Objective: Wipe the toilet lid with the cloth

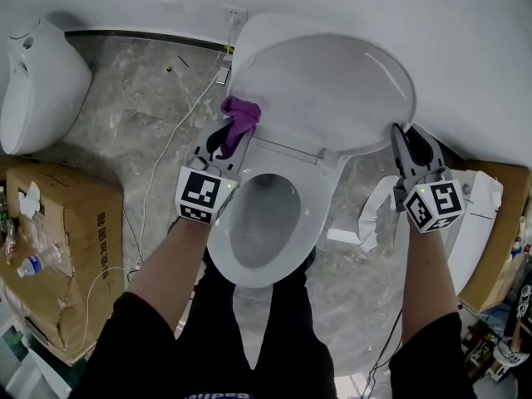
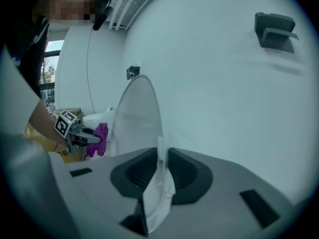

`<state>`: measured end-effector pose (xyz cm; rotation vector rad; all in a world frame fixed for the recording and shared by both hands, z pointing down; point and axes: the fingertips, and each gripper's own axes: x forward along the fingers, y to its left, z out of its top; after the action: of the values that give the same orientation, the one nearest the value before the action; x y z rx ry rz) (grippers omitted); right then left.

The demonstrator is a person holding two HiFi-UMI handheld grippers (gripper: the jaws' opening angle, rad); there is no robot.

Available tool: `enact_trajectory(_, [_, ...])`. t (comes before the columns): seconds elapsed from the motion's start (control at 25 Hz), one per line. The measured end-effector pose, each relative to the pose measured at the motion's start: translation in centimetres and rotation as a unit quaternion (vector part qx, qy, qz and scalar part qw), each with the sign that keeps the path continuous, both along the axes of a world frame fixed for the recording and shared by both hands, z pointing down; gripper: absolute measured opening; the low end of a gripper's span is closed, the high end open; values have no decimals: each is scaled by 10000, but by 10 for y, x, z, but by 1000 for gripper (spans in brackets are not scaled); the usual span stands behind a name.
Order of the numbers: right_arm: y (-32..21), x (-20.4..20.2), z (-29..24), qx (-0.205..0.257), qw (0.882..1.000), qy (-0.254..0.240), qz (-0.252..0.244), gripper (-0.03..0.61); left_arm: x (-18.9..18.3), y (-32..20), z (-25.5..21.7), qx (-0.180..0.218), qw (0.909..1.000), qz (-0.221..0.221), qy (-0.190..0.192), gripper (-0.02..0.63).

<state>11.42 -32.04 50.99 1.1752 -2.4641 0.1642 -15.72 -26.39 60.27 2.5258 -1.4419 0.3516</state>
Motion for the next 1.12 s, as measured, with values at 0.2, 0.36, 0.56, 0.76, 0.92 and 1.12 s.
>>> enact_trajectory(0.2, [5, -4, 2, -55, 9997, 99, -200, 75, -6, 36, -61, 134, 9991, -379, 118, 66])
enact_trajectory(0.36, [18, -5, 1, -65, 9986, 302, -419, 75, -11, 68, -112, 254, 9957, -869, 218, 66])
enact_trajectory(0.56, [49, -11, -4, -2, 9943, 552, -911, 75, -18, 112, -174, 342, 9891, -1429, 103, 66])
enact_trajectory(0.76, [89, -21, -14, 175, 9841, 1074, -1403, 75, -21, 151, -218, 412, 9856, -1640, 22, 66])
enact_trajectory(0.92, [125, -25, -18, 391, 9735, 1596, -1589, 75, -25, 174, -231, 454, 9853, -1635, 177, 66])
enact_trajectory(1.12, [184, -34, -6, 382, 9621, 2098, -1701, 77, -31, 198, -229, 454, 9887, -1371, 406, 66])
